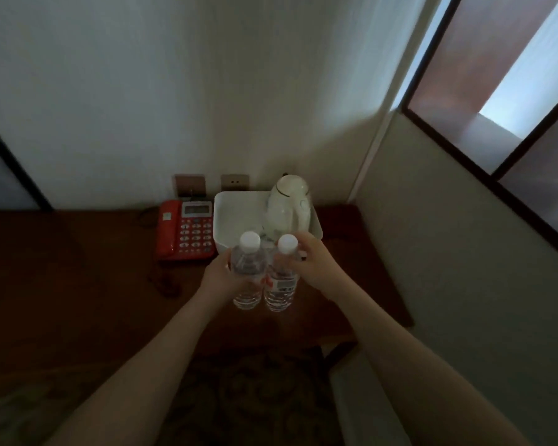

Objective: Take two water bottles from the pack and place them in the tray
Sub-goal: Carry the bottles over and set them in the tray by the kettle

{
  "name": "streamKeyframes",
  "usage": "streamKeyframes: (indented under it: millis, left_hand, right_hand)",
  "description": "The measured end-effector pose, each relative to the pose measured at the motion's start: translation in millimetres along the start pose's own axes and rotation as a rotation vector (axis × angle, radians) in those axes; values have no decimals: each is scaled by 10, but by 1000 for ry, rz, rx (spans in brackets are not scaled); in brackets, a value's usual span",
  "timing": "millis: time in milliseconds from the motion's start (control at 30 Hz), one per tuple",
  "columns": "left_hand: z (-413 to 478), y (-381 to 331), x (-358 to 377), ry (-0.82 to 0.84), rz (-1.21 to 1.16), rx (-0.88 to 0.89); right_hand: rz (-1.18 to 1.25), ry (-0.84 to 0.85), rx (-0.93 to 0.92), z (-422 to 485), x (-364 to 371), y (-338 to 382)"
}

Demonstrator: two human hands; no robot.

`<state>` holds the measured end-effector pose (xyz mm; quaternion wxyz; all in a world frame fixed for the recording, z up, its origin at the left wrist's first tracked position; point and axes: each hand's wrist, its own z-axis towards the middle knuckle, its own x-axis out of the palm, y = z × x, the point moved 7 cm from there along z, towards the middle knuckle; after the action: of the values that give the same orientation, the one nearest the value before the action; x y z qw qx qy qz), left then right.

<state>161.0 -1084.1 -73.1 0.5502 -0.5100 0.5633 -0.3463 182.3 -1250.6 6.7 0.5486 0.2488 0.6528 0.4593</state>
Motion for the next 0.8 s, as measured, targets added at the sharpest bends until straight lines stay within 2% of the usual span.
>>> streamKeyframes:
  millis: [300, 467, 800]
  left_hand:
    - [236, 422, -124, -93, 49, -81]
    - [323, 687, -95, -62, 20, -143]
    - [462, 953, -5, -49, 115, -124]
  right_hand:
    - [27, 18, 35, 313, 292, -285]
    - [34, -12, 70, 379, 437, -449]
    - [65, -10, 120, 429, 517, -720]
